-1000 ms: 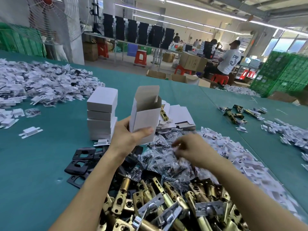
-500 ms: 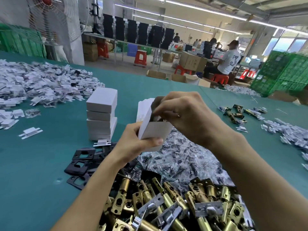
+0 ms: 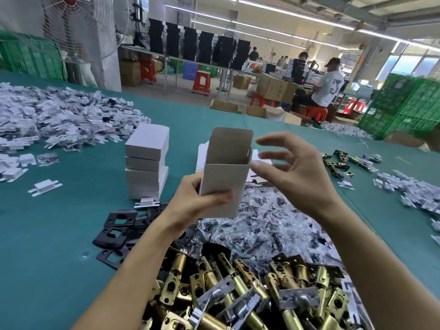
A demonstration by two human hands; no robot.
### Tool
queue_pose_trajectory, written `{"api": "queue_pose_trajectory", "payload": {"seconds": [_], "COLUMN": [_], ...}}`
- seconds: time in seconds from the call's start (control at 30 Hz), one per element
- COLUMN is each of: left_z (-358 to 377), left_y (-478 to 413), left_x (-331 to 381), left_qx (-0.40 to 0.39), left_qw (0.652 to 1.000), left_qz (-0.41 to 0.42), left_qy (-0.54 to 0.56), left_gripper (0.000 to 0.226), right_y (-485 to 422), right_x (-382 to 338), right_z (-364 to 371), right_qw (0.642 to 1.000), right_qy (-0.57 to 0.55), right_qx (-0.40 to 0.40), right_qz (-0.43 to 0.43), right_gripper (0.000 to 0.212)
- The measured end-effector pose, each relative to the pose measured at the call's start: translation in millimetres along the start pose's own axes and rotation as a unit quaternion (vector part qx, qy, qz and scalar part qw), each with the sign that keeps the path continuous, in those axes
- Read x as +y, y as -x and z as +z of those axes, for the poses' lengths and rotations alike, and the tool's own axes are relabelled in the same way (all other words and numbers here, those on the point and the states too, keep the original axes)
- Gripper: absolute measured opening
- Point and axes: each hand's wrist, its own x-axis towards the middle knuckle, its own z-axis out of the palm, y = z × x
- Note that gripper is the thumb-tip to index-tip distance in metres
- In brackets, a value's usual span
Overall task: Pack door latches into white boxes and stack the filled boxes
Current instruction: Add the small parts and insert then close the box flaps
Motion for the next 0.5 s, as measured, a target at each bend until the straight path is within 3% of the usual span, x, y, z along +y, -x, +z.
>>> {"api": "queue_pose_trajectory", "payload": {"seconds": [0.13, 0.27, 0.5], "left_z": [4.0, 10.9, 19.6], "left_y": [2.6, 5.7, 3.0], "left_x": [0.4, 3.1, -11.4], "left_qx": [-0.032, -0.078, -0.042], "left_qw": [0.999, 0.995, 0.998], "left_qz": [-0.020, -0.041, -0.034], "left_qy": [0.037, 0.039, -0.024], "left_gripper": [0.054, 0.035, 0.029], "right_y": [14.8, 24.5, 30.0], "right_x": [20.4, 31.7, 48.1], "right_z": [6.3, 12.3, 15.9], "right_qw": [0.986, 0.984, 0.986], "right_qy": [-0.149, -0.177, -0.154], "right_qx": [-0.056, -0.029, -0.057], "right_qz": [0.038, 0.001, 0.026], "right_gripper": [0.044, 0.049, 0.027]}}
